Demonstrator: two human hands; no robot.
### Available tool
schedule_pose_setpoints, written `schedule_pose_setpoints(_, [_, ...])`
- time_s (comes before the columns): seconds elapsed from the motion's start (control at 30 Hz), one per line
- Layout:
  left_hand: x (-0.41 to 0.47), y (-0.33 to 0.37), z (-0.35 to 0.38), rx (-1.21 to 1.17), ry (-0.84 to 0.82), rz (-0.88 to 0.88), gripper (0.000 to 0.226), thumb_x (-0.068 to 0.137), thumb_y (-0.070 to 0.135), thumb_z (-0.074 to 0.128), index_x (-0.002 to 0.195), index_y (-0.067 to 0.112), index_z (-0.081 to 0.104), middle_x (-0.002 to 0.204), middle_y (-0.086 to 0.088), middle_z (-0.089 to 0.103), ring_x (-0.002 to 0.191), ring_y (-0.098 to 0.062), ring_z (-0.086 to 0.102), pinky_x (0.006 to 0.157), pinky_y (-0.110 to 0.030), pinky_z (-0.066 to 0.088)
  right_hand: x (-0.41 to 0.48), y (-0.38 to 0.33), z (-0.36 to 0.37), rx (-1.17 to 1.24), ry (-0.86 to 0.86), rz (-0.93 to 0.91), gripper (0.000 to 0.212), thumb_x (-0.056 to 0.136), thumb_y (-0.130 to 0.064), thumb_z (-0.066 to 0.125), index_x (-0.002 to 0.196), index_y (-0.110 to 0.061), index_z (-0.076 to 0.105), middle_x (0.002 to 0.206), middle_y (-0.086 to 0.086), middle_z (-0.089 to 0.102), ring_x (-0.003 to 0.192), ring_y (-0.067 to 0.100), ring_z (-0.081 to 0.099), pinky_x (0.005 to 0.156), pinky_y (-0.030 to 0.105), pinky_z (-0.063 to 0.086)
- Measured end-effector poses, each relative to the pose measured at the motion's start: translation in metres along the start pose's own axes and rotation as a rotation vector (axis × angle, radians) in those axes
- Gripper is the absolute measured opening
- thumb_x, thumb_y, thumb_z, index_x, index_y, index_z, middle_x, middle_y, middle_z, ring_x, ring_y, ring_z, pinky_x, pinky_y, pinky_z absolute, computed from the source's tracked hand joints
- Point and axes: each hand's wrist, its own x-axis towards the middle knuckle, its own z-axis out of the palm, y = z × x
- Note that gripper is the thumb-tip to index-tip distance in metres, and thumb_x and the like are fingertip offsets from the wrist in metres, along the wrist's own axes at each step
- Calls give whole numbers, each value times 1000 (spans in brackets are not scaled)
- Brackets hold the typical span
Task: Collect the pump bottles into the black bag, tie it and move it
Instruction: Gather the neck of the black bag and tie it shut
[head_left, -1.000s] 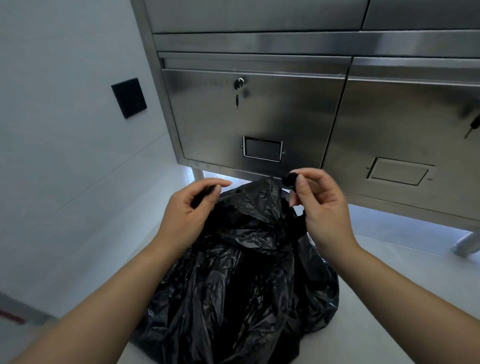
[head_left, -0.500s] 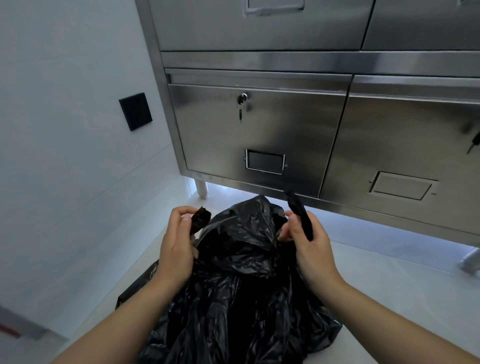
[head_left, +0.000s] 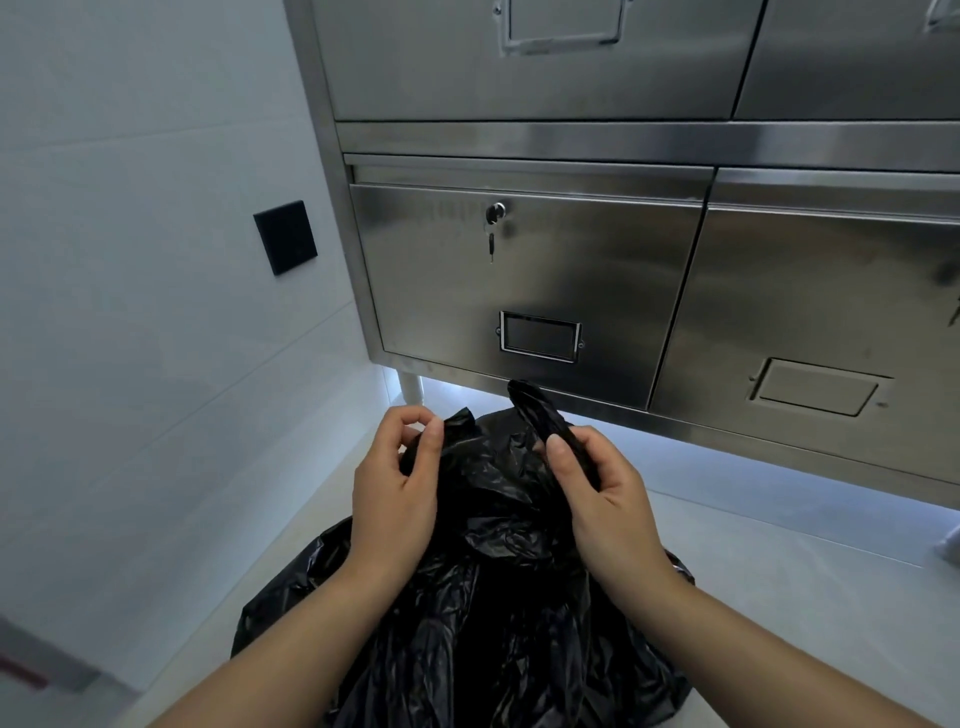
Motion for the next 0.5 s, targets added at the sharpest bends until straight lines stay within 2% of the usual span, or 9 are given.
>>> schedule_pose_setpoints(0.1, [1, 4, 1, -93, -64, -5, 7, 92, 36, 54, 88, 35, 58, 68, 11, 54, 54, -2, 49, 52, -15, 43, 2, -1, 3, 10, -10, -3, 18, 85, -42, 54, 93, -31, 65, 85, -11, 70, 81, 4, 66, 70, 13, 49])
schedule_pose_setpoints(0.17, [0, 9, 2, -125, -106, -30, 10, 91, 37, 56, 90, 33, 65, 73, 8, 61, 64, -8, 59, 59, -21, 51, 3, -2, 5, 8, 4, -18, 18, 85, -41, 54, 98, -33, 62, 91, -13, 69, 87, 3, 65, 74, 13, 49])
schedule_pose_setpoints(0.23, [-1, 12, 5, -140, -132, -34, 16, 91, 33, 58, 84, 27, 71, 78, 6, 71, 73, -8, 67, 65, -17, 52, 3, -3, 6, -3, 21, -41, 21, 85, -39, 54, 105, -36, 60, 99, -13, 69, 96, 4, 65, 80, 16, 49])
schedule_pose_setpoints(0.3, [-3, 15, 7, -147, -135, -19, 18, 87, 33, 62, 76, 24, 72, 75, 8, 73, 71, -4, 68, 64, -11, 50, 4, -3, 4, -13, 17, -56, 26, 86, -37, 54, 112, -41, 57, 100, -11, 70, 96, 7, 65, 81, 17, 51])
schedule_pose_setpoints(0.4, [-3, 15, 7, -158, -122, 6, 18, 79, 39, 68, 72, 23, 71, 70, 10, 72, 65, -2, 66, 62, -10, 49, 5, -2, 0, -37, 2, -78, 32, 89, -32, 54, 119, -45, 55, 97, -11, 70, 92, 6, 66, 76, 14, 50])
schedule_pose_setpoints(0.5, [-2, 13, 8, -132, -111, 24, 12, 78, 31, 74, 71, 22, 70, 69, 10, 71, 65, -3, 66, 62, -11, 49, 7, -1, 0, -38, 2, -122, 30, 91, -24, 57, 108, -48, 62, 103, -16, 70, 99, 3, 65, 80, 12, 48])
